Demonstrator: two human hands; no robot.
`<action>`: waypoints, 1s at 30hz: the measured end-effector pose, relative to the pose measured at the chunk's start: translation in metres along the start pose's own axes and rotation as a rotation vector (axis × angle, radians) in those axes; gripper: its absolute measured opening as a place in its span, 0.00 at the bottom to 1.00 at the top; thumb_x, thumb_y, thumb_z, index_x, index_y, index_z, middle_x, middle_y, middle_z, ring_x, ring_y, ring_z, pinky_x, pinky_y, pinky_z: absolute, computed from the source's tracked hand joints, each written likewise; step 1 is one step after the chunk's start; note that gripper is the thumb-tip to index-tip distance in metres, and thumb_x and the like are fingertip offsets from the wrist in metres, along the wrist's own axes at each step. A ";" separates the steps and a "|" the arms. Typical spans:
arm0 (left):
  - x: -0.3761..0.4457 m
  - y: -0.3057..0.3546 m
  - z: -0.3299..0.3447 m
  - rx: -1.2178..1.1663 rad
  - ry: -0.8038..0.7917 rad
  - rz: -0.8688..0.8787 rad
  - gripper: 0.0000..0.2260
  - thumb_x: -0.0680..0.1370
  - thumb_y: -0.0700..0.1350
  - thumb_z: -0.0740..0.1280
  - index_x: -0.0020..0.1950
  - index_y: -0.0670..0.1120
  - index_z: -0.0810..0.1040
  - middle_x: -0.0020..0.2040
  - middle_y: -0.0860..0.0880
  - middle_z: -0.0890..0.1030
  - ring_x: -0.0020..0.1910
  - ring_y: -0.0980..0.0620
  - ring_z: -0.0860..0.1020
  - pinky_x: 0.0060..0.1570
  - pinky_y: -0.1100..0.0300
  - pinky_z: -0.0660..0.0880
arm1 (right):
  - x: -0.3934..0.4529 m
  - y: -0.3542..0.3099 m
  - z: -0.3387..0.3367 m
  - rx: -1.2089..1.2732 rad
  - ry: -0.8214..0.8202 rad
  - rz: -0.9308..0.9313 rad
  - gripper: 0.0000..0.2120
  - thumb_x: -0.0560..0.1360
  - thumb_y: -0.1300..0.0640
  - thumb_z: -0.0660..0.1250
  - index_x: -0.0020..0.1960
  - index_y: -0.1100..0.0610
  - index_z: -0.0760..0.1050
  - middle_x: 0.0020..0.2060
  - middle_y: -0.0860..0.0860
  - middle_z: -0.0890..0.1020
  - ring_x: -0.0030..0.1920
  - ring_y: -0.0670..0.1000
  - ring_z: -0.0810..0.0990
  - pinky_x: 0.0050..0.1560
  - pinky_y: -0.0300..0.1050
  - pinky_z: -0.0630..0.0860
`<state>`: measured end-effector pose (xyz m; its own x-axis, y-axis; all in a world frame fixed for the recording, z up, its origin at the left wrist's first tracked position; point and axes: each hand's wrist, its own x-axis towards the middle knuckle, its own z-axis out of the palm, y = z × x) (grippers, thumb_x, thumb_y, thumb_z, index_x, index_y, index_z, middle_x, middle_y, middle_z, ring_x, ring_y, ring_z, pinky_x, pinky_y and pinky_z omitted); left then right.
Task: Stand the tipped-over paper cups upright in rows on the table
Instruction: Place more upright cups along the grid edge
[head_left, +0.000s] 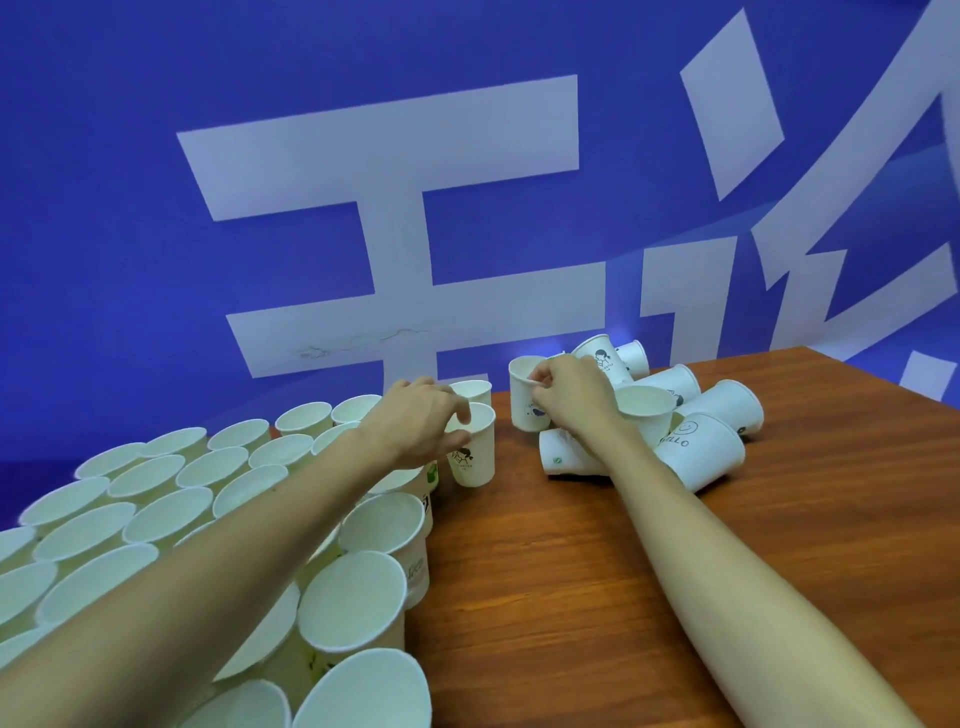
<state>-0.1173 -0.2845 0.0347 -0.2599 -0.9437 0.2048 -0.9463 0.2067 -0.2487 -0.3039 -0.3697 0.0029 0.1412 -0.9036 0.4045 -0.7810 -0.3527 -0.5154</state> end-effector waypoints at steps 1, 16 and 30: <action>-0.001 0.000 -0.003 -0.012 0.021 -0.018 0.17 0.79 0.57 0.62 0.65 0.53 0.74 0.66 0.51 0.76 0.65 0.50 0.71 0.63 0.53 0.68 | 0.001 -0.002 -0.003 0.024 0.037 -0.011 0.13 0.72 0.61 0.64 0.52 0.52 0.83 0.46 0.53 0.84 0.53 0.56 0.77 0.47 0.47 0.76; -0.011 0.004 -0.045 -0.050 0.393 0.060 0.11 0.79 0.53 0.64 0.59 0.54 0.80 0.63 0.52 0.77 0.58 0.50 0.71 0.48 0.57 0.71 | -0.020 -0.051 -0.069 0.287 -0.344 -0.253 0.07 0.71 0.59 0.70 0.42 0.48 0.84 0.36 0.43 0.82 0.39 0.44 0.78 0.36 0.38 0.71; -0.040 0.000 -0.053 -0.181 0.349 0.038 0.11 0.78 0.52 0.66 0.58 0.52 0.83 0.49 0.52 0.83 0.46 0.54 0.69 0.42 0.58 0.68 | -0.023 -0.048 -0.085 0.395 -0.300 -0.300 0.27 0.70 0.65 0.68 0.66 0.47 0.74 0.60 0.45 0.79 0.40 0.42 0.77 0.45 0.38 0.75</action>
<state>-0.1175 -0.2327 0.0764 -0.3154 -0.7962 0.5163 -0.9453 0.3112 -0.0977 -0.3213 -0.3113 0.0826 0.5329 -0.7590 0.3741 -0.4017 -0.6160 -0.6776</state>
